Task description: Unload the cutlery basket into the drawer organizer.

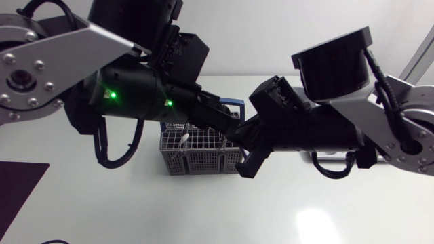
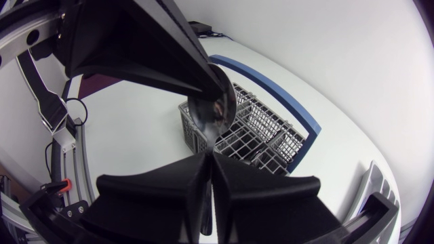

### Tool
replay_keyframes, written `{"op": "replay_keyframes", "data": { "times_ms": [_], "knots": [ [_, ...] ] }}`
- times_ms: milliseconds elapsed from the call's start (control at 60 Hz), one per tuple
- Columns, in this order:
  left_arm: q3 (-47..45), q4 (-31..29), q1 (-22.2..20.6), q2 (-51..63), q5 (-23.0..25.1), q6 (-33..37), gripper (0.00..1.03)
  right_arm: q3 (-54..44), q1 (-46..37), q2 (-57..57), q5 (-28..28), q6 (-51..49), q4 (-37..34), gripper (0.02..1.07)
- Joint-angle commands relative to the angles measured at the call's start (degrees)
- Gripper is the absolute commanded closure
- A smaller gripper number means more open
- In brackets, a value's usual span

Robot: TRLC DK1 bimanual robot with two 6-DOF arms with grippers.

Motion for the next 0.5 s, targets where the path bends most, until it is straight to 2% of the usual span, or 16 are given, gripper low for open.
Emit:
{"op": "replay_keyframes", "data": {
  "times_ms": [0, 183, 250, 317, 350, 433, 450, 483],
  "knots": [
    [1.5, 0.2, 0.5, 0.6, 0.5, -1.0, 0.99, 0.1, 0.7, 0.0, -0.8, -1.1, 0.0, 1.01],
    [1.4, 0.2, 0.6, 0.6, 0.4, -1.0, 0.98, 0.0, 0.8, 0.0, -0.8, -1.1, -0.2, 1.01],
    [1.5, 0.2, 0.8, 0.6, 0.5, -1.0, 0.86, -0.1, 0.9, 0.0, -0.9, -1.2, -0.2, 1.01],
    [1.8, 0.2, 1.0, 0.6, 0.5, -1.2, 0.82, -0.1, 1.0, 0.0, -0.9, -1.2, -0.2, 1.01],
    [1.9, 0.3, 1.1, 0.6, 0.5, -1.4, 0.77, -0.1, 1.0, -0.1, -1.2, -1.2, -0.3, 1.01],
    [2.3, 0.2, 1.5, 0.7, 0.6, -1.9, 0.57, -0.1, 1.1, -0.1, -1.3, -1.2, -0.7, 1.01],
    [2.6, 0.2, 1.7, 0.7, 1.0, -2.2, 0.48, -0.1, 1.3, -0.1, -1.3, -1.2, -0.7, 1.01],
    [2.8, 0.2, 2.4, 0.8, 2.3, -2.4, 0.39, -0.2, 1.3, 0.0, -1.3, -1.2, -0.8, 1.01]
  ]
}}
